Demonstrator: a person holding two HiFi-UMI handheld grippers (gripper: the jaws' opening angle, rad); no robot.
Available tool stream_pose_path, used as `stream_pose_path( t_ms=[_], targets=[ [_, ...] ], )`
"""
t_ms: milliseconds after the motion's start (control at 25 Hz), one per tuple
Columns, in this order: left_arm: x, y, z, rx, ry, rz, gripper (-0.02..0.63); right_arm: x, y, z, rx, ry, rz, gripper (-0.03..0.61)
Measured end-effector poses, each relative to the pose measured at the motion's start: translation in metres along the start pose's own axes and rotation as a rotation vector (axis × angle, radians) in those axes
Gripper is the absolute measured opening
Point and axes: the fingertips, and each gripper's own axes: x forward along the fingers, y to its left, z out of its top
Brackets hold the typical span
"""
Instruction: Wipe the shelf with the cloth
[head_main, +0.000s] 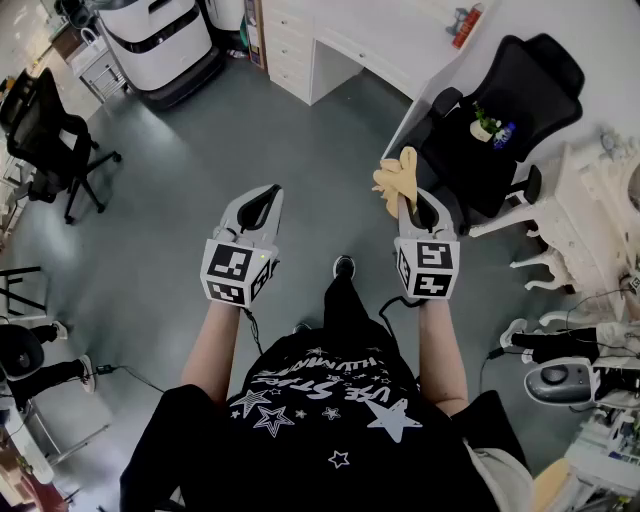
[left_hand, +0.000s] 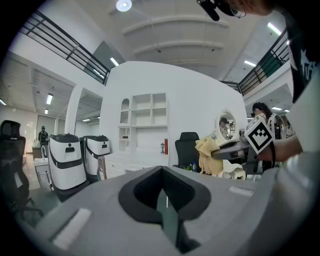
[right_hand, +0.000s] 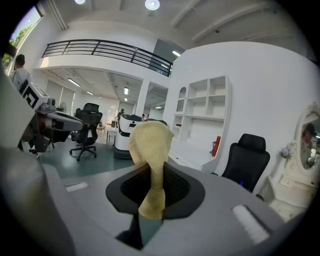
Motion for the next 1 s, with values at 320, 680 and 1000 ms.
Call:
stream_pose_path(
  t_ms=[320, 680, 1000],
  targets=[
    [0.023, 0.01, 0.001, 0.016, 0.019, -0.008, 0.0, 0.022, -0.011, 0.012, -0.01, -0.008, 0.008, 0.078],
    [0.115, 0.039, 0.017, 0.016, 0.021, 0.005, 0.0, 0.088, -0.07, 0.02, 0.022, -0.032, 0.01, 0.08],
    [0.272, 0.051, 0.053, 0.025, 0.021, -0.001, 0.0, 0.189, -0.187, 0.04, 0.077, -0.068, 0.017, 0.081]
  ],
)
